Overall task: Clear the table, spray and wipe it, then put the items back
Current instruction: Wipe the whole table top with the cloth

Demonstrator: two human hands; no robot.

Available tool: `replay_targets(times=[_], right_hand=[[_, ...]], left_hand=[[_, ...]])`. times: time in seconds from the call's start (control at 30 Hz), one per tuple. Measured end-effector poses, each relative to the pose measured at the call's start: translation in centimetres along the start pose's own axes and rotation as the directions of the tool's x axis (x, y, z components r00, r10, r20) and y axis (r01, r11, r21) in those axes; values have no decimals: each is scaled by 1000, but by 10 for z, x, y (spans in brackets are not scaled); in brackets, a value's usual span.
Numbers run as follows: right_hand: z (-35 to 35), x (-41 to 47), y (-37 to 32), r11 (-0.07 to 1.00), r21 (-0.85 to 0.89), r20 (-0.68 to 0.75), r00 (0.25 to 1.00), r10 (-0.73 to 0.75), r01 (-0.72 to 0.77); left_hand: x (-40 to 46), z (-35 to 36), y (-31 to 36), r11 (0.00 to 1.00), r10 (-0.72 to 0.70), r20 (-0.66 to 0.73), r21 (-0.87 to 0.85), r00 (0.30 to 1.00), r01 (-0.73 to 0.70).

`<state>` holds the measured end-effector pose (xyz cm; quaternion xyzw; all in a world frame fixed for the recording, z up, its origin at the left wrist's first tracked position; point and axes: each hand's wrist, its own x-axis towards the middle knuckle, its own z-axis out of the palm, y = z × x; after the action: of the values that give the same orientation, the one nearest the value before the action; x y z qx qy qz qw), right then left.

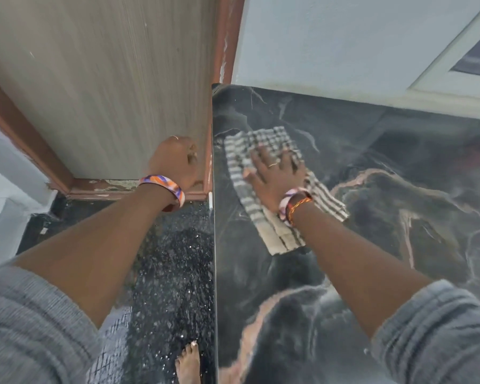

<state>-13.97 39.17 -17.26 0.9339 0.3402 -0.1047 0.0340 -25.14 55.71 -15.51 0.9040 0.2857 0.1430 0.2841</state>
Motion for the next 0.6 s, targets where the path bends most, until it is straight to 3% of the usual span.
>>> replay_targets(times=[0.17, 0.37, 0.6], right_hand=[[19, -79, -29, 976, -32, 22, 977, -214, 215], [47, -195, -46, 893, -53, 22, 894, -447, 448], [65, -270, -20, 827, -74, -19, 828, -560, 558]], left_hand=[[-60, -7, 19, 1000, -3, -63, 19, 998, 5], [-145, -8, 54, 996, 42, -50, 83, 998, -38], [-205, 7, 72, 993, 38, -31, 113, 999, -34]])
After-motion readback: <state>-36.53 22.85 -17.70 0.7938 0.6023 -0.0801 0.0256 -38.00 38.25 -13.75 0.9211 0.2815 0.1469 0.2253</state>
